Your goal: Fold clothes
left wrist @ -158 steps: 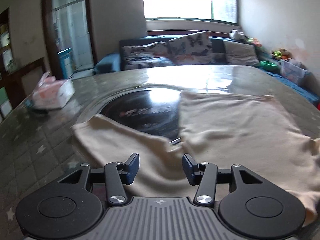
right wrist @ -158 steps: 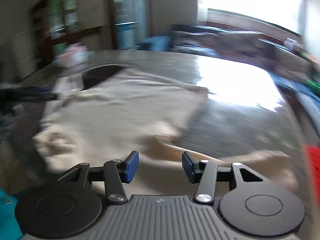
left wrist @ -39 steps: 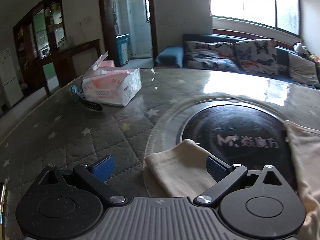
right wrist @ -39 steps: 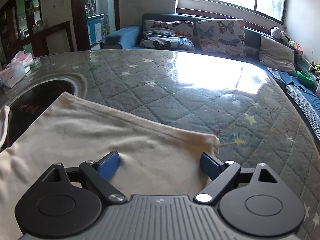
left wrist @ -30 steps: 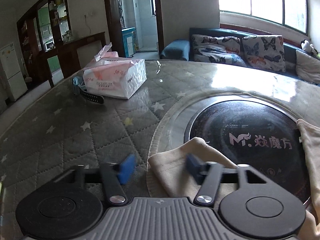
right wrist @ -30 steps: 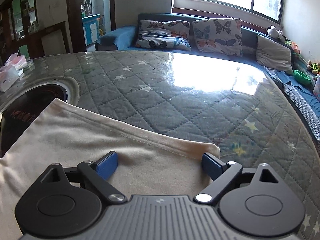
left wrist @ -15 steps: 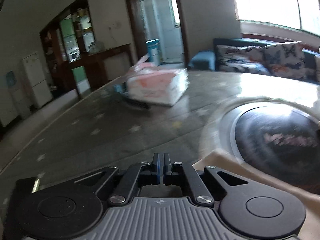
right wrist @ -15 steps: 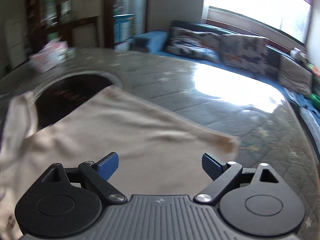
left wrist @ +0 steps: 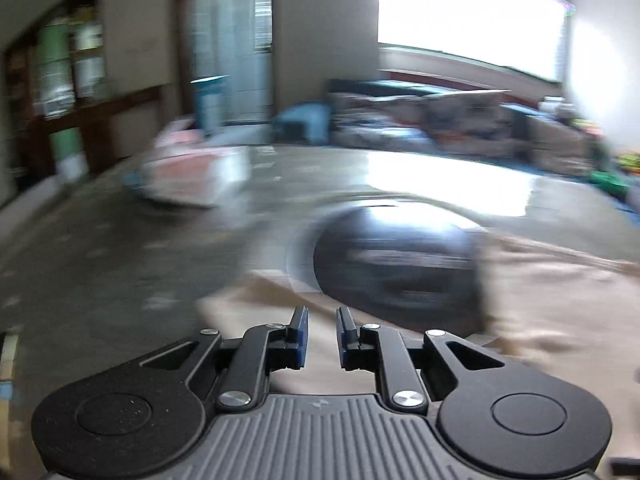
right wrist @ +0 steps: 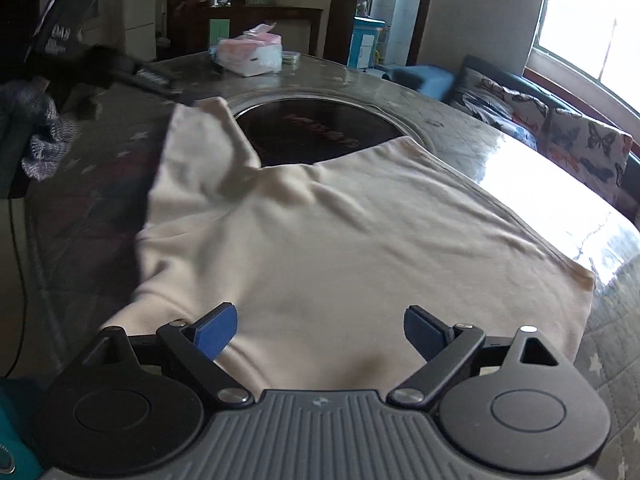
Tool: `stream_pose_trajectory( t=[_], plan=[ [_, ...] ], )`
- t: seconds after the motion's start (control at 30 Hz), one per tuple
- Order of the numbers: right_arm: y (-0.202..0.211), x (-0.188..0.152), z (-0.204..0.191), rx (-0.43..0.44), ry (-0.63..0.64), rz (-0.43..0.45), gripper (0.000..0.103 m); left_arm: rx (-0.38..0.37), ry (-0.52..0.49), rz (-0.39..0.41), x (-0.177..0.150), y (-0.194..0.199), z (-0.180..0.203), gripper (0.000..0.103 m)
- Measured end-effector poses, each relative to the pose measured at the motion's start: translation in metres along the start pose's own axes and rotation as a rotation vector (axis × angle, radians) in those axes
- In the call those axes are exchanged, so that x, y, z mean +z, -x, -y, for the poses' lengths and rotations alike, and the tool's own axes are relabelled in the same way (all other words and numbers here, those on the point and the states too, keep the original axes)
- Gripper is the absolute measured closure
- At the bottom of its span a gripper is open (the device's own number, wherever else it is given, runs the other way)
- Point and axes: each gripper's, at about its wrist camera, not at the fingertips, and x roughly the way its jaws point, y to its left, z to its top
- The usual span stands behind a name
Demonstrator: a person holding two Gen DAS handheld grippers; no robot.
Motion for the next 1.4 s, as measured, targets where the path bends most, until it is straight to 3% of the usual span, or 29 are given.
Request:
stream_pose_trajectory(
  t=[0.1, 0.27, 0.4, 0.67, 0.73, 0.8, 0.97, 1.2, 1.3, 1.4],
  plan=[
    [0.004, -0.003, -0.005, 0.011, -0.010, 0.008, 0.011, -0.166, -0.025, -0.001, 0.000, 0.002, 0.038, 0.086],
    [0.008, -0.008, -0.008, 0.015, -0.031, 0.016, 0.010, -0.315, -0.068, -0.055, -0.008, -0.021, 0.084, 0.086],
    [0.016, -0.014, -0.004, 0.017, -0.056, 0.017, 0.010, -0.272, -0.061, -0.103, -0.016, -0.041, 0.086, 0.089],
    [0.034, -0.032, 0.011, 0.045, -0.124, 0.008, 0.010, -0.251, -0.056, -0.096, -0.023, -0.032, 0.073, 0.088],
    [0.035, -0.040, 0.011, 0.061, -0.140, -0.018, 0.010, -0.241, -0.071, -0.091, -0.022, -0.028, 0.079, 0.086],
    [0.041, -0.048, 0.011, 0.066, -0.136, -0.018, 0.010, -0.241, -0.096, -0.074, -0.021, -0.019, 0.087, 0.073],
    [0.060, -0.061, 0.015, 0.078, -0.171, -0.013, 0.010, -0.330, -0.193, -0.028, -0.026, 0.008, 0.118, 0.072],
    [0.090, -0.074, 0.027, 0.070, -0.248, 0.024, 0.010, -0.419, -0.294, -0.055, -0.044, 0.019, 0.152, 0.072],
    [0.108, -0.088, 0.043, 0.011, -0.343, 0.054, 0.011, -0.449, -0.324, -0.060, -0.049, 0.023, 0.158, 0.071],
    [0.123, -0.108, 0.066, -0.129, -0.442, 0.061, 0.016, -0.491, -0.371, -0.056, -0.057, 0.031, 0.169, 0.069]
  ],
)
